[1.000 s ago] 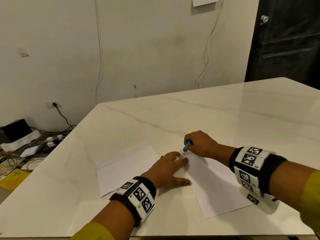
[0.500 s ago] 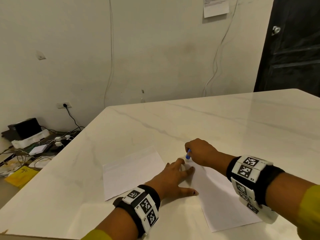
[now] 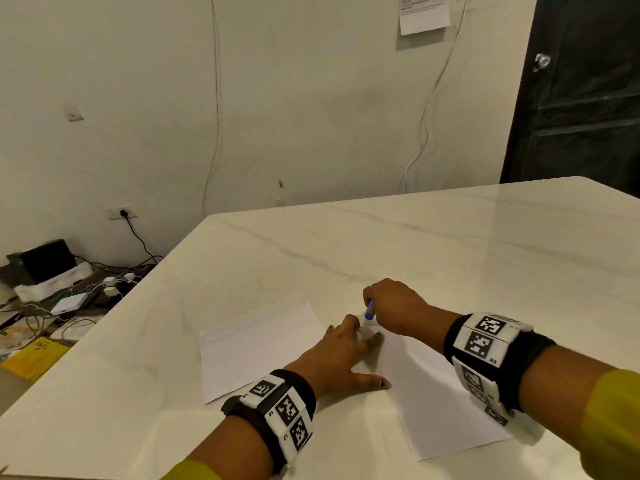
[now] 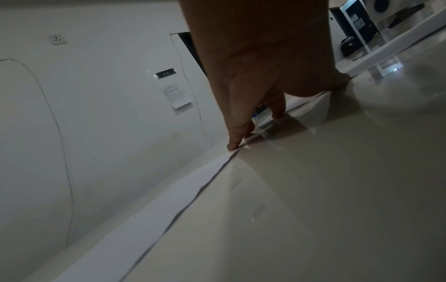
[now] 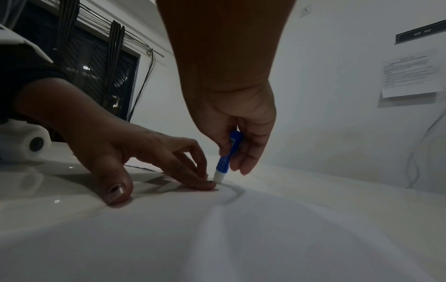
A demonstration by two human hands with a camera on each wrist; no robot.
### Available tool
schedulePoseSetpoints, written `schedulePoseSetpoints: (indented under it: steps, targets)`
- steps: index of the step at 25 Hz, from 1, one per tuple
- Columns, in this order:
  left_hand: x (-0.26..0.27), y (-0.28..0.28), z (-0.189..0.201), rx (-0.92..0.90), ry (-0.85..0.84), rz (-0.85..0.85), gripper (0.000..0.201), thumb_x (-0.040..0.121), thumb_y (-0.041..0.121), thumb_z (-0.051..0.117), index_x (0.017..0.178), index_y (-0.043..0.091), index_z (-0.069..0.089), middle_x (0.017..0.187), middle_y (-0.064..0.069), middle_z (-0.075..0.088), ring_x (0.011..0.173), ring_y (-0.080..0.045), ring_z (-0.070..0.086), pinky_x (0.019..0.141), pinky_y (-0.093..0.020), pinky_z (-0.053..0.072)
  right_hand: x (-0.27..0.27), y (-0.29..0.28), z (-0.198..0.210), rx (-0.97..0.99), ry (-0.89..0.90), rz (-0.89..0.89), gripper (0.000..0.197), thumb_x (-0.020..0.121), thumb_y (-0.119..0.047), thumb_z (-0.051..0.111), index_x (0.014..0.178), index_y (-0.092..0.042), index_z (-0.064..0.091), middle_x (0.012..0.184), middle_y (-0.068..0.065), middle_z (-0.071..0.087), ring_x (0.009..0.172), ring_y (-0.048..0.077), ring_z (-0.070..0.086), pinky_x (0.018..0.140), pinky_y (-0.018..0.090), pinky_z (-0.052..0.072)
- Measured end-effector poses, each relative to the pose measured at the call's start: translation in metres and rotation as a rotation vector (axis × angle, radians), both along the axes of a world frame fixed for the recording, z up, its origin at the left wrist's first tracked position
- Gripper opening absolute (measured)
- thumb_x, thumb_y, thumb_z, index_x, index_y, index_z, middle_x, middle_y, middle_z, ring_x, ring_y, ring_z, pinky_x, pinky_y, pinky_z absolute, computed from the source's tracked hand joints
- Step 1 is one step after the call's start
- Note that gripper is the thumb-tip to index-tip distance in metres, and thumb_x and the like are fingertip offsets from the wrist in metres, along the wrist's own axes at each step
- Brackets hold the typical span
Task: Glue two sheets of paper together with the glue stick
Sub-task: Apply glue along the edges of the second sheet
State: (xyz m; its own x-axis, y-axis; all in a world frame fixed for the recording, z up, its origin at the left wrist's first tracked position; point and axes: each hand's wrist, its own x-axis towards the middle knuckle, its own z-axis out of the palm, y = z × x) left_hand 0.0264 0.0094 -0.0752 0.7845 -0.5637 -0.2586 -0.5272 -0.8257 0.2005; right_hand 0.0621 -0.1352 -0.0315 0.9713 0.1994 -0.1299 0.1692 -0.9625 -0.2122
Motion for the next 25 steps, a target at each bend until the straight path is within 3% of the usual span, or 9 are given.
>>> schedulePoseSetpoints:
  steps: [5,11,15,20,23,25]
  targets:
    - [0.003,0.001,-0.002,-0.022,-0.017,-0.001,0.081,0.081,0.064,0.053,0.148,0.034,0.020,0.140,-0.002,0.020,0.125,-0.026,0.033,0.111,-0.038,0.033,-0.002,-0.001,-0.001,-0.055,0.013,-0.006,0.031,0.086,0.000,0.052,0.116,-0.007,0.059,0.121,0.013,0.060,0.087,0.021,0.049,0.083,0.032,0.048]
    - [0.002,0.000,-0.003,-0.015,0.001,0.011,0.081,0.081,0.064,0.052,0.148,0.034,0.017,0.140,-0.002,0.022,0.127,-0.024,0.031,0.113,-0.037,0.031,0.000,0.000,-0.003,-0.044,0.006,-0.019,0.031,0.086,-0.001,0.052,0.116,-0.008,0.058,0.121,0.013,0.059,0.086,0.019,0.045,0.076,0.029,0.041]
    - [0.002,-0.001,0.000,0.002,0.001,0.008,0.080,0.082,0.063,0.051,0.149,0.033,0.017,0.139,-0.003,0.024,0.126,-0.024,0.032,0.112,-0.036,0.029,-0.004,-0.002,-0.002,-0.059,-0.003,-0.011,0.031,0.087,-0.002,0.053,0.117,-0.008,0.058,0.122,0.013,0.059,0.089,0.021,0.049,0.083,0.032,0.047]
    - [0.000,0.000,0.004,0.023,-0.008,-0.029,0.082,0.085,0.060,0.049,0.150,0.030,0.010,0.140,-0.005,0.028,0.124,-0.024,0.035,0.112,-0.037,0.029,-0.008,-0.004,-0.002,-0.036,-0.013,-0.002,0.028,0.086,-0.001,0.053,0.113,-0.006,0.060,0.118,0.013,0.061,0.084,0.021,0.046,0.073,0.029,0.039]
    - [0.005,0.007,0.009,-0.101,0.037,-0.007,0.086,0.083,0.054,0.059,0.150,0.029,0.010,0.136,-0.005,0.040,0.117,-0.021,0.045,0.101,-0.032,0.039,-0.009,-0.004,-0.001,-0.020,-0.019,-0.003,0.025,0.088,-0.004,0.053,0.112,-0.006,0.061,0.117,0.013,0.062,0.083,0.021,0.046,0.072,0.029,0.038]
    - [0.006,0.013,0.011,-0.159,0.054,-0.011,0.088,0.081,0.052,0.064,0.150,0.031,0.013,0.134,-0.003,0.046,0.117,-0.020,0.047,0.100,-0.030,0.039,-0.009,-0.003,0.000,-0.019,-0.018,0.000,0.025,0.088,-0.005,0.054,0.112,-0.006,0.061,0.117,0.013,0.062,0.084,0.020,0.046,0.072,0.029,0.039]
